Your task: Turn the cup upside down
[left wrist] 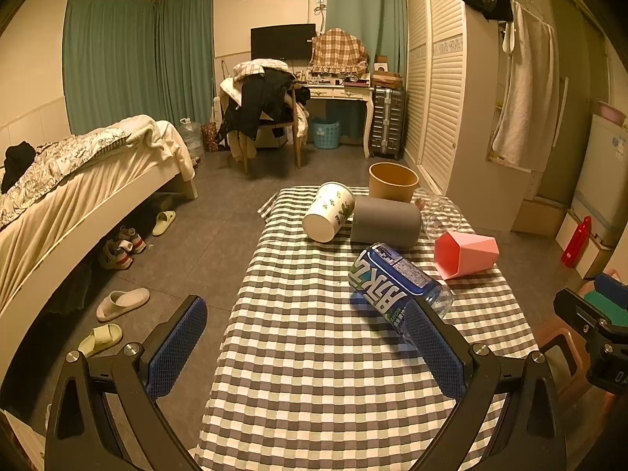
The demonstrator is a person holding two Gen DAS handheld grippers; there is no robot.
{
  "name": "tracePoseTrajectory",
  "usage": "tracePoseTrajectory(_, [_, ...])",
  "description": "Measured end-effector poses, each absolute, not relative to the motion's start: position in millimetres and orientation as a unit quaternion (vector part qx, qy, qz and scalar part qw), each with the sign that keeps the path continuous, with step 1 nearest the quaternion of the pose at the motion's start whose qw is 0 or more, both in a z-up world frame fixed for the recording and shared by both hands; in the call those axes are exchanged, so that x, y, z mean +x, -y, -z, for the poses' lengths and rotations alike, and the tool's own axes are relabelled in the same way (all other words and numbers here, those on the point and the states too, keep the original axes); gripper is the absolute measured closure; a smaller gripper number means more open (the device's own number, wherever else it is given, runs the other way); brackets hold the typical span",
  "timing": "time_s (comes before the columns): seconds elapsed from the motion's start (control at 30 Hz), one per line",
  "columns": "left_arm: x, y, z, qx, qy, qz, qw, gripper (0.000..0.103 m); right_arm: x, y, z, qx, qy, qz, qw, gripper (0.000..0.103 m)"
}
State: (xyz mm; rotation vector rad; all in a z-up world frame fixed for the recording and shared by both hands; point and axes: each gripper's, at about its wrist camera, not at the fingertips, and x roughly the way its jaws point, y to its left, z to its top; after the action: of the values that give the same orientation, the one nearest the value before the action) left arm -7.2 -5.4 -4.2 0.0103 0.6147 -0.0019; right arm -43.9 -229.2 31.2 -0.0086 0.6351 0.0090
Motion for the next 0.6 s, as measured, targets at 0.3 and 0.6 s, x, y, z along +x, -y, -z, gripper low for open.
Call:
tracePoseTrajectory(0.3, [-7.7, 7.3, 5.5, 0.005, -0.304, 0.000, 0.953, 0.000, -41.8, 227.9, -27.3, -0.005, -0.314, -0.007, 0.950, 0.000])
tracePoseTrajectory(0.6, [-6.5, 8.2, 6.1, 0.006, -0.304, 0.000, 0.953, 0.000, -41.8, 226.8, -26.7, -0.005, -0.313, -0.007, 0.950, 0.000])
